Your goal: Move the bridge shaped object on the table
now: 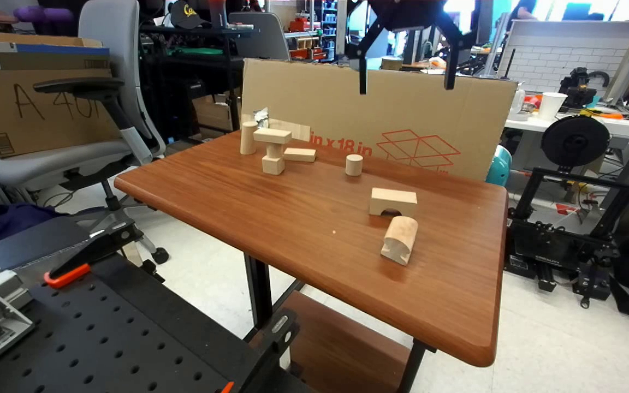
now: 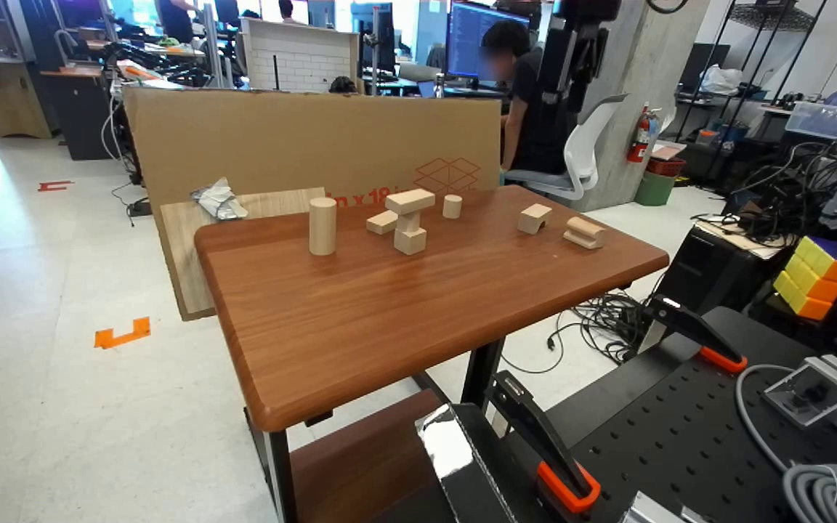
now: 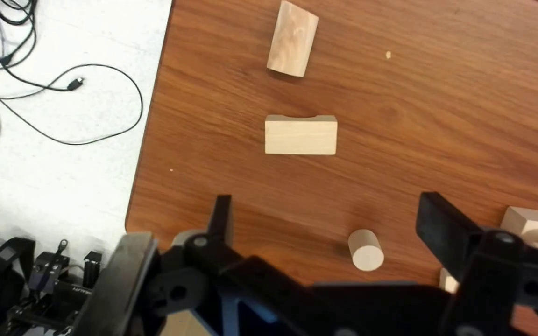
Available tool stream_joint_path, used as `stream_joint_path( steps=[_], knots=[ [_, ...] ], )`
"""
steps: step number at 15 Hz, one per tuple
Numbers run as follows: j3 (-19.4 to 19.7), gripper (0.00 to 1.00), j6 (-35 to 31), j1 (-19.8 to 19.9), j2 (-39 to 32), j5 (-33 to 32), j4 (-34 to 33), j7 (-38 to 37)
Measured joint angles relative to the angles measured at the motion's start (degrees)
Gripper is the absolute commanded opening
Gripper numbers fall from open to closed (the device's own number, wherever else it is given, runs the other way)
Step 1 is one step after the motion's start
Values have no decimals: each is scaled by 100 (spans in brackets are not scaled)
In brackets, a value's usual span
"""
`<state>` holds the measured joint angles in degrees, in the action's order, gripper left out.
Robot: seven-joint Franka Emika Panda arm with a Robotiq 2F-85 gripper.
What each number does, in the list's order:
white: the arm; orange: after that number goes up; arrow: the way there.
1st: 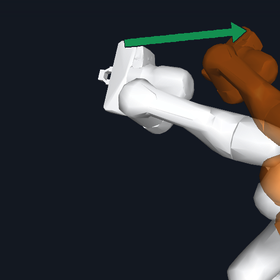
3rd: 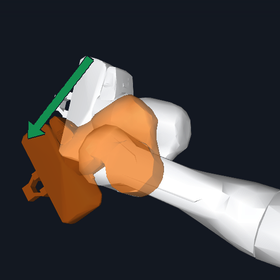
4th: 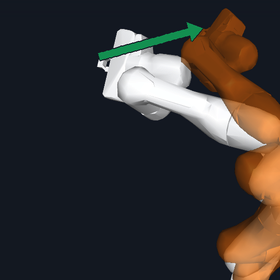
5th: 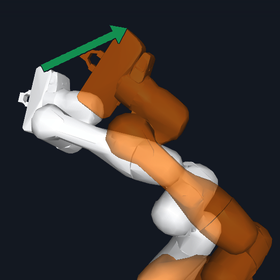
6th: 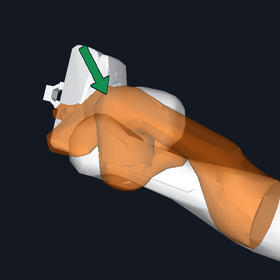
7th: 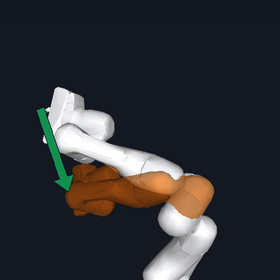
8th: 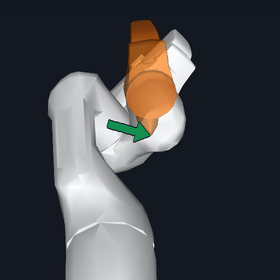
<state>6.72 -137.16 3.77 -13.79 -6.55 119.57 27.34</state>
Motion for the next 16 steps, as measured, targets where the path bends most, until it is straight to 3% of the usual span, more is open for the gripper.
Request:
stream_joint_path(
  steps=[11,16],
  knots=[
    [-426,100,277,373,-1467,-1,-1089,391],
    [-439,100,615,453,-1900,-23,-1428,475]
  ],
)
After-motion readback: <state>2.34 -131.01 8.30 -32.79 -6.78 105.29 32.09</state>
